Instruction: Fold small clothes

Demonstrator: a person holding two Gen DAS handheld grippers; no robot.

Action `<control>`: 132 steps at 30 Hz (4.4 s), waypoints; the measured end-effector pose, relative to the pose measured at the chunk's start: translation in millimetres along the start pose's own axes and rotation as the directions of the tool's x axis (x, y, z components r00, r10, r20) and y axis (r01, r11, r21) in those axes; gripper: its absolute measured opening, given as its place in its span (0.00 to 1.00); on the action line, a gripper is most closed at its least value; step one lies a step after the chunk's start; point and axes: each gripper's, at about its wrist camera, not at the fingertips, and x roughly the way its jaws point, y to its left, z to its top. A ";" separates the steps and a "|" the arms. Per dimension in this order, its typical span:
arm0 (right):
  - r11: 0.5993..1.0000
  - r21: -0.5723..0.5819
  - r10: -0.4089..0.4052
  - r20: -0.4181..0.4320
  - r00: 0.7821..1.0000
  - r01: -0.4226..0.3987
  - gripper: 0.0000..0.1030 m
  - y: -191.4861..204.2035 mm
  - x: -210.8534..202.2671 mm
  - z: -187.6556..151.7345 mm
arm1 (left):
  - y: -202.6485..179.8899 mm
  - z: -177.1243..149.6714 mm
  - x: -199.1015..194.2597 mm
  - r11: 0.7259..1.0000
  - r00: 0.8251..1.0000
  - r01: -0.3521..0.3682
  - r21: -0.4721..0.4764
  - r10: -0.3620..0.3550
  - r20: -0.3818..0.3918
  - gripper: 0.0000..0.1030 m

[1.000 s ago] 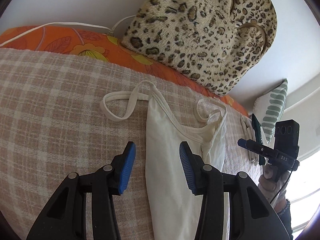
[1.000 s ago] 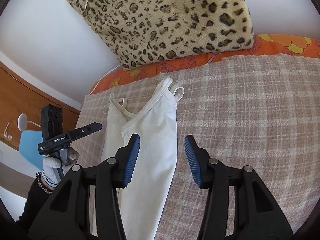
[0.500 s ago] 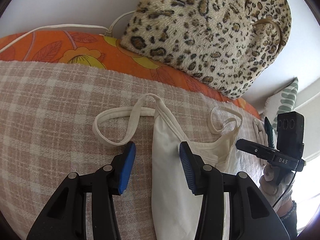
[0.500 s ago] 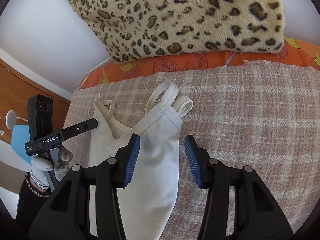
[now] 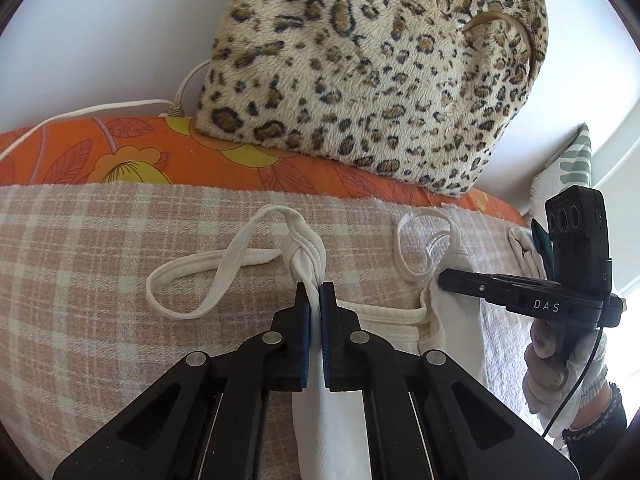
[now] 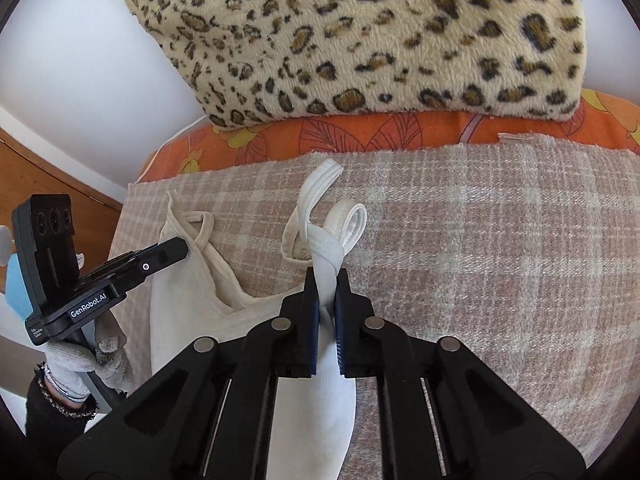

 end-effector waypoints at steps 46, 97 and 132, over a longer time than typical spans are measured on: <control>0.878 -0.433 -0.153 0.144 0.978 0.201 0.05 90.1 -124.9 -232.6 | -84.2 -176.4 -131.1 0.892 1.000 0.027 0.451 -0.026 -0.007 0.01; 0.995 0.090 0.025 0.118 0.993 -0.035 0.42 16.1 -105.5 -196.0 | -92.2 -224.1 -157.3 0.864 0.999 0.007 0.504 -0.028 0.033 0.40; 0.998 0.046 -0.049 -0.035 0.998 0.051 0.24 32.7 -112.8 -264.0 | -93.7 -218.0 -168.5 0.845 0.996 -0.078 0.529 0.044 0.078 0.17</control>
